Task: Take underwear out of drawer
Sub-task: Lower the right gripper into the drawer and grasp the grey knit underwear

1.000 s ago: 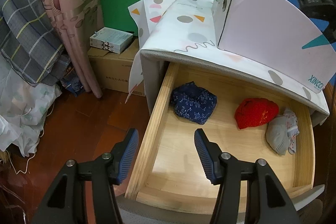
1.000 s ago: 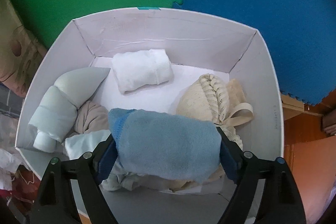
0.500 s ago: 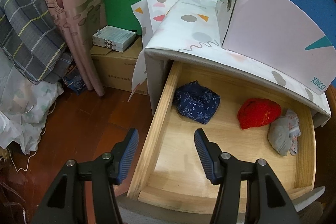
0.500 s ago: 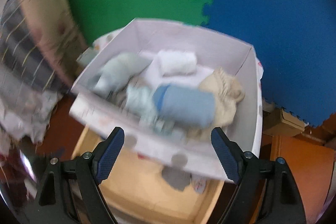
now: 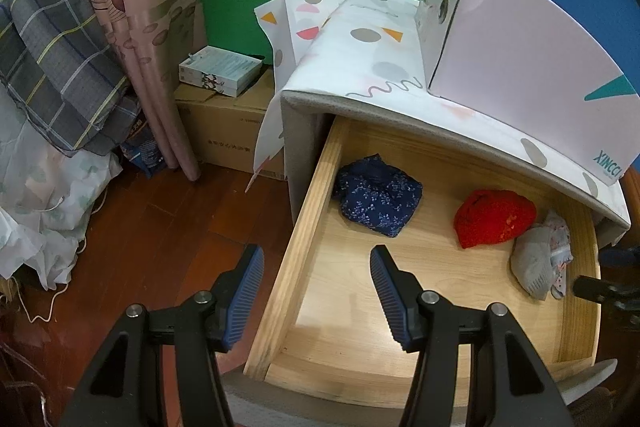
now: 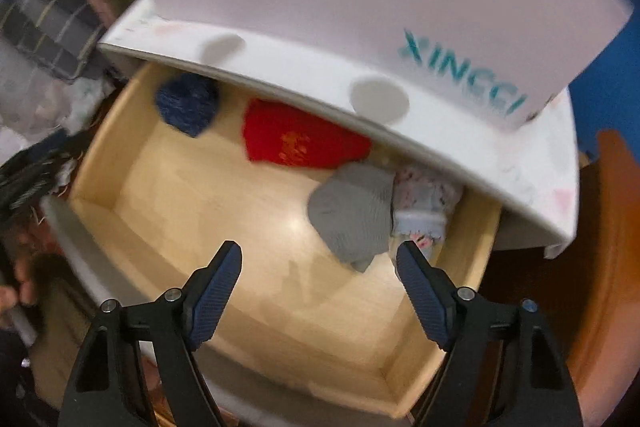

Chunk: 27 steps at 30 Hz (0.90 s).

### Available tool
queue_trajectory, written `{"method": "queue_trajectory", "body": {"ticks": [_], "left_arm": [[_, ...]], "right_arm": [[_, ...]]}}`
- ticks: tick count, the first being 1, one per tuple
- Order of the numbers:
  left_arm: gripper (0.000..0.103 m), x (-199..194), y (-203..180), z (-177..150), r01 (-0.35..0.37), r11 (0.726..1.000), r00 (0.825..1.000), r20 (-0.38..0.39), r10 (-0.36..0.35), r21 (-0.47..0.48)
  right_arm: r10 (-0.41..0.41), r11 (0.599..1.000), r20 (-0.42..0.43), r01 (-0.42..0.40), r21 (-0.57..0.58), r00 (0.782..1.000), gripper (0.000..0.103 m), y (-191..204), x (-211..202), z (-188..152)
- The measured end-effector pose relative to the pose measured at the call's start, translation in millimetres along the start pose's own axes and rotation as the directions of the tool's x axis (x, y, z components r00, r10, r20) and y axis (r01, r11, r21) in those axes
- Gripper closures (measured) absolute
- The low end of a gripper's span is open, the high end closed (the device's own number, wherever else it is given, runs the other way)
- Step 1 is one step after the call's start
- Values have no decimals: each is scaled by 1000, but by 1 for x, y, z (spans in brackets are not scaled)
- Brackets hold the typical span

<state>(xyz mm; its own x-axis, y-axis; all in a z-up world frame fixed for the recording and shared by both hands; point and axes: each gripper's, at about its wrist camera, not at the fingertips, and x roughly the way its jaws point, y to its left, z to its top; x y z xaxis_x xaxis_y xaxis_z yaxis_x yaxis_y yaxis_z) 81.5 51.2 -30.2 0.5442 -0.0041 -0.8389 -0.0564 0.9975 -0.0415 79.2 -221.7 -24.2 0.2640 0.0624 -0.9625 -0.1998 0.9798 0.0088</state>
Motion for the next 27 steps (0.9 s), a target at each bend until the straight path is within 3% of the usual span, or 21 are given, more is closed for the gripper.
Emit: {"method": "queue_trajectory", "body": {"ticks": [10, 19, 27], "left_arm": [[46, 0, 1, 0, 3, 1000, 1000, -2, -3, 0], [46, 1, 0, 1, 13, 1000, 1000, -2, -13, -7], [46, 2, 1, 1, 19, 1000, 1000, -5, -19, -12]], "right_arm": [[6, 964, -30, 2, 265, 1000, 26, -29, 55, 10], [-64, 961, -69, 81, 263, 995, 26, -32, 83, 20], [-30, 941, -79, 55, 335, 996, 25, -39, 92, 23]]}}
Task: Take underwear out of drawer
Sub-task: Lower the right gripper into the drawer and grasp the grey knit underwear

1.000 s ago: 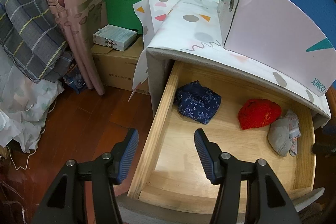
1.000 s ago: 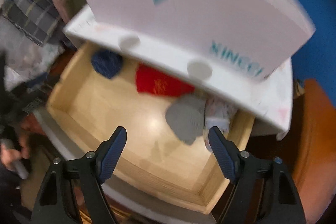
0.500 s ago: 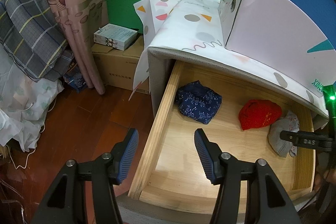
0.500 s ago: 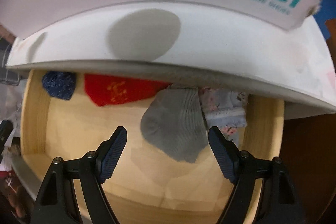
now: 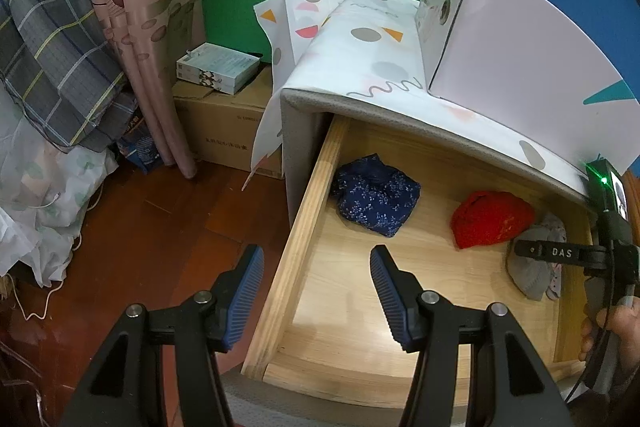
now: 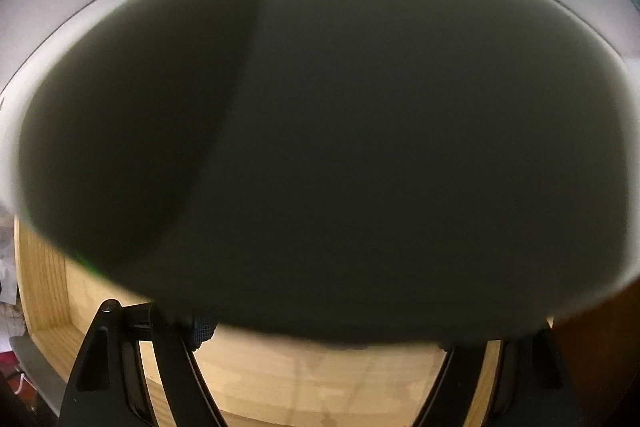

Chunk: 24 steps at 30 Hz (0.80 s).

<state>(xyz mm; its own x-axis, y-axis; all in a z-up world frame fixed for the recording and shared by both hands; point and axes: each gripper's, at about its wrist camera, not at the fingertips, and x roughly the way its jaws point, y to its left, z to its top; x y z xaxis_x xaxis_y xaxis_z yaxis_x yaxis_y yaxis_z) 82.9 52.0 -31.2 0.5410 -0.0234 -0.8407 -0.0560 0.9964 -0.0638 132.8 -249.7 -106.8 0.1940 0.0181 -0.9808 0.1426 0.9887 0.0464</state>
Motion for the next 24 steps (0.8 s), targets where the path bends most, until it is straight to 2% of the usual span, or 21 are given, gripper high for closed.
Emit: {"method": "queue_trajectory", "body": {"ticks": [7, 10, 14, 24], "left_arm": [[46, 1, 1, 1, 5, 1000, 1000, -2, -5, -8], [46, 1, 1, 1, 7, 1000, 1000, 0, -7, -11], [46, 1, 1, 1, 7, 1000, 1000, -1, -7, -13], [46, 0, 3, 1, 10, 1000, 1000, 4, -10, -19]], "right_arm": [[-9, 1000, -1, 9, 14, 1000, 26, 3, 7, 0], [-14, 1000, -1, 14, 14, 1000, 42, 3, 6, -2], [-18, 1000, -21, 18, 8, 1000, 50, 4, 4, -6], [-11, 1000, -135, 9, -18, 991, 51, 10, -3, -36]]}}
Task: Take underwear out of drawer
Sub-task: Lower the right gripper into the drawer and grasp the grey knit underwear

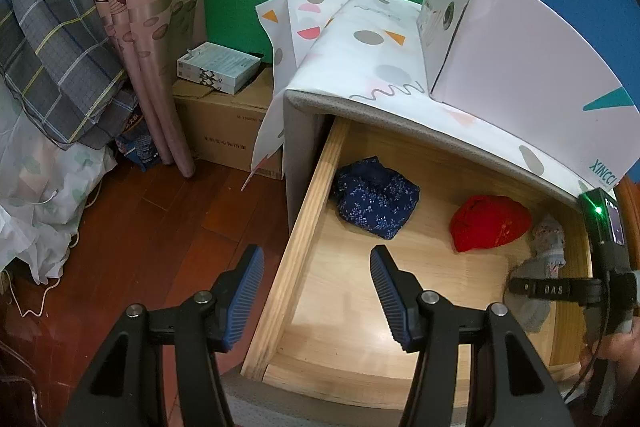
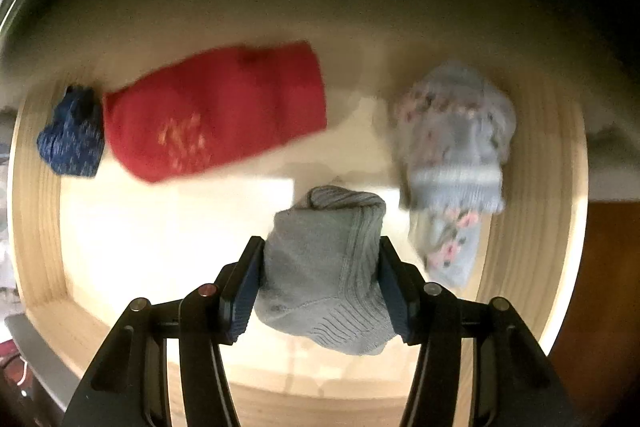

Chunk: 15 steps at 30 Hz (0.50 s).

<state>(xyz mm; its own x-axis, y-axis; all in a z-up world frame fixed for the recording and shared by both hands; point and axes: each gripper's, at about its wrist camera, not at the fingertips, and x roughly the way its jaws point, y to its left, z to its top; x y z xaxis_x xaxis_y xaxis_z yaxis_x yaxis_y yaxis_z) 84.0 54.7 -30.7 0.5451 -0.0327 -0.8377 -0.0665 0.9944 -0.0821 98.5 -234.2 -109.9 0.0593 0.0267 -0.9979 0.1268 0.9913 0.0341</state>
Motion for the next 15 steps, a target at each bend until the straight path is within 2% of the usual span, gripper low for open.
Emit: {"method": "queue_trajectory", "body": {"ticks": [9, 15], "left_arm": [[46, -1, 0, 0, 1, 1000, 1000, -1, -1, -3], [46, 0, 0, -1, 0, 1000, 1000, -1, 0, -2]], "right_arm": [[12, 1000, -101, -12, -6, 995, 50, -2, 2, -42], [-2, 1000, -124, 1, -14, 992, 46, 7, 7, -55]]}}
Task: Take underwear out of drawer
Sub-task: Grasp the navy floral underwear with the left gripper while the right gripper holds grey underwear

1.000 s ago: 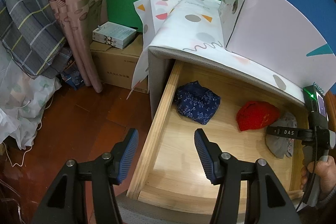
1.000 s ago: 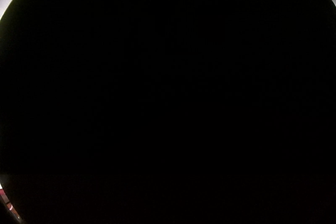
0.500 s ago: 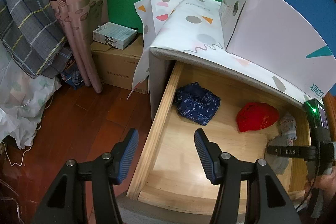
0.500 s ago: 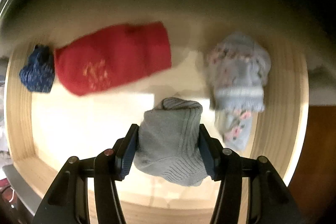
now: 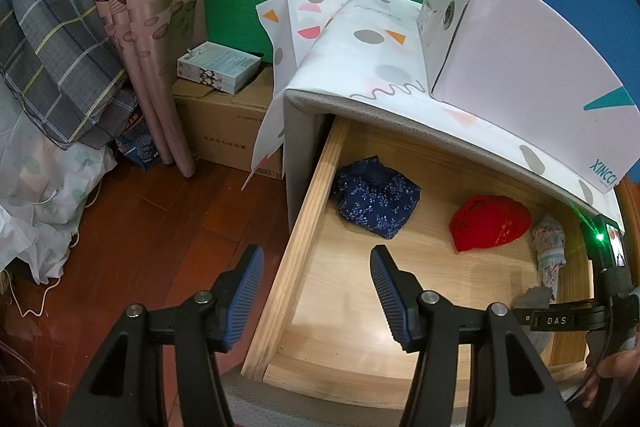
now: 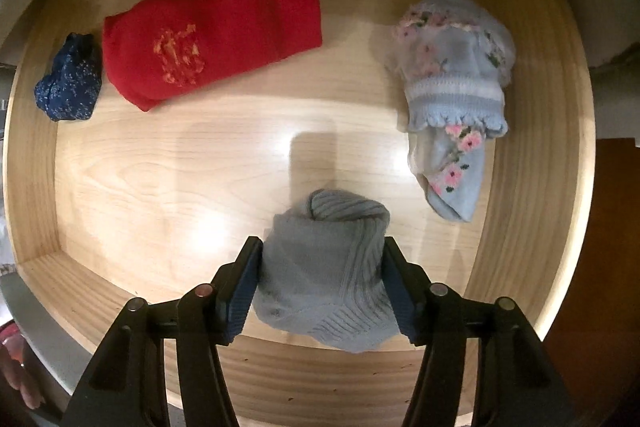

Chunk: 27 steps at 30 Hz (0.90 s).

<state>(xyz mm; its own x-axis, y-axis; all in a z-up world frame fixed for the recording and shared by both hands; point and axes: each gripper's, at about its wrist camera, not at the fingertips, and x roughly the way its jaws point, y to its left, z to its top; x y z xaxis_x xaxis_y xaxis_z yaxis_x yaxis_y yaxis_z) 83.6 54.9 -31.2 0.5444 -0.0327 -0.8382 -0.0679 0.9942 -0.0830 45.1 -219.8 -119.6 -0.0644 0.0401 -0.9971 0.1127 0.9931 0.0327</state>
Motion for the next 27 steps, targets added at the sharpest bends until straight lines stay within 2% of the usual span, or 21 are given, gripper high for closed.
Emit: {"method": "queue_trajectory", "body": {"ticks": [4, 6, 10, 14, 15, 18, 20, 21, 24, 27], "left_arm": [[46, 2, 0, 0, -2, 1000, 1000, -2, 2, -1], [46, 1, 0, 0, -2, 1000, 1000, -4, 2, 1], [46, 2, 0, -1, -3, 1000, 1000, -7, 3, 4], [46, 2, 0, -1, -6, 1000, 1000, -11, 6, 8], [46, 3, 0, -1, -6, 1000, 1000, -14, 6, 8], [46, 5, 1, 0, -2, 1000, 1000, -29, 2, 5], [46, 6, 2, -1, 0, 1000, 999, -38, 0, 4], [46, 7, 2, -1, 5, 1000, 999, -47, -5, 5], [46, 12, -2, -1, 9, 1000, 997, -72, -8, 18], [46, 17, -9, -2, 45, 998, 993, -109, -39, 51]], "right_arm": [[-11, 1000, -26, 11, -4, 1000, 43, 14, 9, 7], [-14, 1000, -37, 14, -5, 999, 41, 6, 11, 24], [-24, 999, -63, 22, -29, 998, 46, 18, 10, 28], [-33, 999, -101, 28, -42, 994, 47, 11, 17, 28], [-37, 999, -109, 32, -44, 993, 47, 20, 24, 29], [-44, 998, -131, 37, -55, 990, 48, 26, 28, 15], [-42, 998, -139, 34, -58, 989, 49, 34, 31, 20], [-40, 998, -142, 32, -59, 989, 49, 22, 22, 13], [-32, 998, -135, 24, -65, 990, 49, 22, 19, 1], [-4, 999, -128, -2, -49, 992, 49, 12, 19, -11]]}}
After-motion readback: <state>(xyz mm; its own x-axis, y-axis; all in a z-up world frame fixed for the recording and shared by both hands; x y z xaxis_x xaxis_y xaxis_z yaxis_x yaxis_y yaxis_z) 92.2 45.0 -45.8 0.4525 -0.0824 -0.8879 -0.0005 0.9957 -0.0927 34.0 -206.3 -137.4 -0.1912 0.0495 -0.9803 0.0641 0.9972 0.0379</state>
